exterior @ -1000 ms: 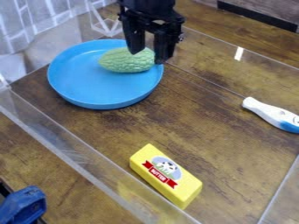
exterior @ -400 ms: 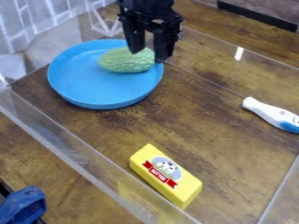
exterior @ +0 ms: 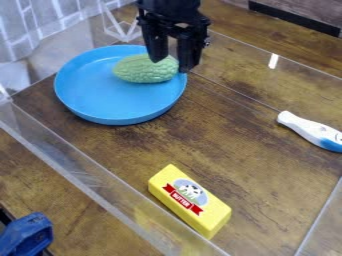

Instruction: Put the green object in the blue tray

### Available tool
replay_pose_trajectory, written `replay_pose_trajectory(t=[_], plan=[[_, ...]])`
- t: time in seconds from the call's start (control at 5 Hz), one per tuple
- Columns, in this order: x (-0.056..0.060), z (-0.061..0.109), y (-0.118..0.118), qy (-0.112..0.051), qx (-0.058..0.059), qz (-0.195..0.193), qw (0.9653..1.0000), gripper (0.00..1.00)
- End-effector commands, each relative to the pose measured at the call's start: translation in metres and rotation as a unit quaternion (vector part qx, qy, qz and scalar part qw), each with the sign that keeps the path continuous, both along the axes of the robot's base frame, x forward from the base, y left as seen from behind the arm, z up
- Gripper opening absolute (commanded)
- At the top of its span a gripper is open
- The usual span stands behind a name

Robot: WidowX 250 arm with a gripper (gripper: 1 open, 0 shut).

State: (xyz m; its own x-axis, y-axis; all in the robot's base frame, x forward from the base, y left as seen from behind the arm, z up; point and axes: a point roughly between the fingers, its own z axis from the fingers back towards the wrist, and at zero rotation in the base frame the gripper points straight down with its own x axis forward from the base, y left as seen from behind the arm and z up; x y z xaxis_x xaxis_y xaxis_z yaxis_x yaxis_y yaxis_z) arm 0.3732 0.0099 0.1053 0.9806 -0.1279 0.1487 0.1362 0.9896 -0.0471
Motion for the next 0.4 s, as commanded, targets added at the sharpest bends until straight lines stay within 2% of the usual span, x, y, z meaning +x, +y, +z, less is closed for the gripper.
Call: replay_pose_trajectory(t=[0.0, 0.2], plan=[[0.0076, 0.0193, 0.0068, -0.030, -0.001, 0.007, 0.9995, 1.00], [0.0056, 0.0185, 0.0070, -0.025, -0.006, 0.009, 0.9996, 1.00]])
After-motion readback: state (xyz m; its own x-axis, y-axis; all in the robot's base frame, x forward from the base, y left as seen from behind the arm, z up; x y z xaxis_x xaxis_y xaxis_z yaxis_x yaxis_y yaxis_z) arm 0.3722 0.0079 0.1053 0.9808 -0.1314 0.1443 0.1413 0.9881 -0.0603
